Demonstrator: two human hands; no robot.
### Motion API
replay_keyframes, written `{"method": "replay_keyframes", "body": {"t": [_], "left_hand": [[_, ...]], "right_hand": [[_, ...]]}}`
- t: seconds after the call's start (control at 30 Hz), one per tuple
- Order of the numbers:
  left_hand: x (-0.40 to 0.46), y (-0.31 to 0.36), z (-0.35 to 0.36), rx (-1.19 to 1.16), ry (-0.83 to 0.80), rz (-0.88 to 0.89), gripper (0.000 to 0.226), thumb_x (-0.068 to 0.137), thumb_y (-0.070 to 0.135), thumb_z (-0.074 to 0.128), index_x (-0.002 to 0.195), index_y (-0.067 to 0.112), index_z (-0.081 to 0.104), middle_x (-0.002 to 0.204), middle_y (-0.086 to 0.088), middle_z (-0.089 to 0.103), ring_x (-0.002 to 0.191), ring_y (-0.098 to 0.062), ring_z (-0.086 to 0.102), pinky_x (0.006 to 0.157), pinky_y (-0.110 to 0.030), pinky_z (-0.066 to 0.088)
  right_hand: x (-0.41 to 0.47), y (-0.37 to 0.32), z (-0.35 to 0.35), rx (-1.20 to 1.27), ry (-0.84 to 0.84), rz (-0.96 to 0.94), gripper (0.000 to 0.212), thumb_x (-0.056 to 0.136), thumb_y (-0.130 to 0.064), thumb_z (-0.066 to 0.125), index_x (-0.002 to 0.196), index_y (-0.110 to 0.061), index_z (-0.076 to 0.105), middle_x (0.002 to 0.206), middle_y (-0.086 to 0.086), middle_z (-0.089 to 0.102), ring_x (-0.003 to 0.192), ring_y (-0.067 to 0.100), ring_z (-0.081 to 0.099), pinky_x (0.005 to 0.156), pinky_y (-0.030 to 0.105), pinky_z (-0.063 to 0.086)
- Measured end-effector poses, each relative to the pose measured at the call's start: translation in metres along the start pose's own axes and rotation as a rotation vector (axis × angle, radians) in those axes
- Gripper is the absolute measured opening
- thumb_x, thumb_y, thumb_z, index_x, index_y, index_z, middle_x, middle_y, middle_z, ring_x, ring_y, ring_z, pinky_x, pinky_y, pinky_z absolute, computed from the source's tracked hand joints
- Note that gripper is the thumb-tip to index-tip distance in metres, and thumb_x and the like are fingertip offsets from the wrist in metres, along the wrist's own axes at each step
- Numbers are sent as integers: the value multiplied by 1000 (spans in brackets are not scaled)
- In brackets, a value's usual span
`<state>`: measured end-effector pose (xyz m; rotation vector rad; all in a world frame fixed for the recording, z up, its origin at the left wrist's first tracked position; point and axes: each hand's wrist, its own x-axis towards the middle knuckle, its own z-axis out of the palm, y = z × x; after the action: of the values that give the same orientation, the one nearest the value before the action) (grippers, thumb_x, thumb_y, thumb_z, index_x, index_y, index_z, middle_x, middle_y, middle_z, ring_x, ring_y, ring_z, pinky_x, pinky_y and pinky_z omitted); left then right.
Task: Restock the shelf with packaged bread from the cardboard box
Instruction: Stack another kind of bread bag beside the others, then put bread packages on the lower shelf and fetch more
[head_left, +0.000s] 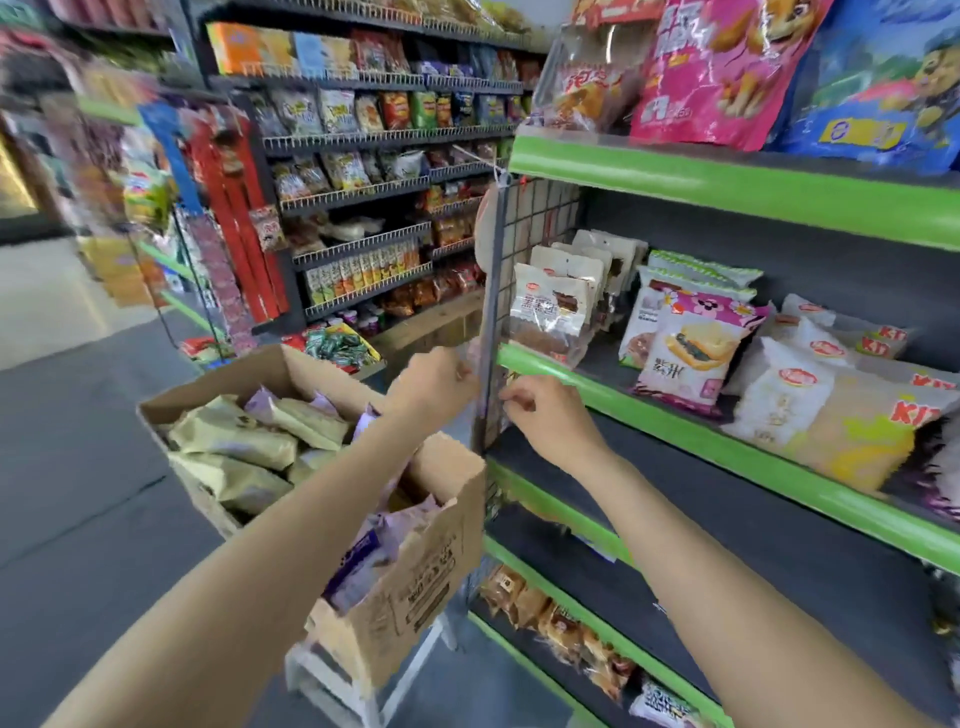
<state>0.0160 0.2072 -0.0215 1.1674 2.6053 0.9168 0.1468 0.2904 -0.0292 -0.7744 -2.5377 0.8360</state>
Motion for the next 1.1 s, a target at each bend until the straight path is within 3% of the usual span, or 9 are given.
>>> {"method": "replay_keyframes", "body": {"t": [0.17, 0.3, 0.4, 0.57, 0.7, 0.77, 0.87, 0.93, 1.1], "left_hand": [[-22, -82, -37, 78, 178, -171, 25, 92, 21, 48, 96, 4, 66, 92, -16, 66, 86, -33, 61, 69, -32, 45], [-23, -140, -48, 100, 175, -295, 29, 94, 23, 45, 110, 7, 61, 108, -15, 66, 100, -32, 61, 71, -31, 42], [-9, -173, -49, 115, 96, -329, 31, 94, 19, 46, 120, 5, 56, 120, -17, 60, 109, -33, 57, 82, -33, 44], [31, -210, -34, 247, -138, -307, 52, 92, 22, 53, 140, 13, 36, 136, -15, 45, 124, -31, 46, 91, -33, 40], [57, -240, -14, 467, -270, -261, 70, 88, 36, 55, 149, 31, 20, 158, 0, 15, 141, -26, 27, 110, -43, 31], [60, -252, -6, 606, -336, -253, 74, 87, 43, 54, 149, 38, 14, 160, 3, 3, 144, -24, 20, 112, -45, 24], [60, -265, 2, 742, -333, -237, 66, 84, 48, 55, 144, 44, 26, 158, 5, 14, 140, -22, 25, 110, -40, 22], [61, -269, 4, 748, -288, -228, 60, 83, 50, 55, 140, 44, 35, 154, 6, 27, 136, -20, 29, 107, -40, 23], [69, -263, 10, 669, -200, -255, 45, 85, 38, 55, 130, 31, 51, 139, 1, 41, 131, -23, 31, 101, -38, 29]], "right_hand": [[17, -44, 70, 81, -49, -42, 28, 92, -7, 50, 118, -8, 61, 121, 10, 63, 114, 27, 57, 97, 42, 46], [38, -63, 117, 33, -124, -69, 31, 92, -9, 50, 123, -6, 56, 125, 13, 57, 117, 29, 52, 95, 36, 42], [68, -64, 152, -19, -195, -62, 39, 91, -8, 49, 131, -7, 49, 132, 13, 52, 121, 30, 49, 93, 32, 39], [126, -43, 204, -192, -404, 4, 57, 93, -14, 47, 146, -12, 28, 143, 15, 42, 129, 32, 43, 107, 38, 34], [161, -20, 235, -266, -462, 174, 56, 91, -36, 43, 141, -11, 38, 136, 15, 49, 126, 33, 48, 105, 42, 39], [172, -10, 250, -347, -467, 143, 48, 88, -34, 49, 128, -7, 47, 121, 16, 59, 114, 33, 58, 95, 39, 47], [176, 2, 269, -503, -493, -17, 67, 86, -34, 60, 141, -7, 30, 115, 15, 60, 108, 34, 57, 90, 39, 49], [176, 3, 277, -552, -497, -49, 73, 92, -30, 55, 148, -7, 14, 116, 16, 58, 109, 35, 55, 89, 40, 48], [180, 2, 273, -522, -476, 11, 36, 96, -7, 38, 130, -1, 47, 120, 20, 59, 110, 34, 57, 88, 39, 46]]}}
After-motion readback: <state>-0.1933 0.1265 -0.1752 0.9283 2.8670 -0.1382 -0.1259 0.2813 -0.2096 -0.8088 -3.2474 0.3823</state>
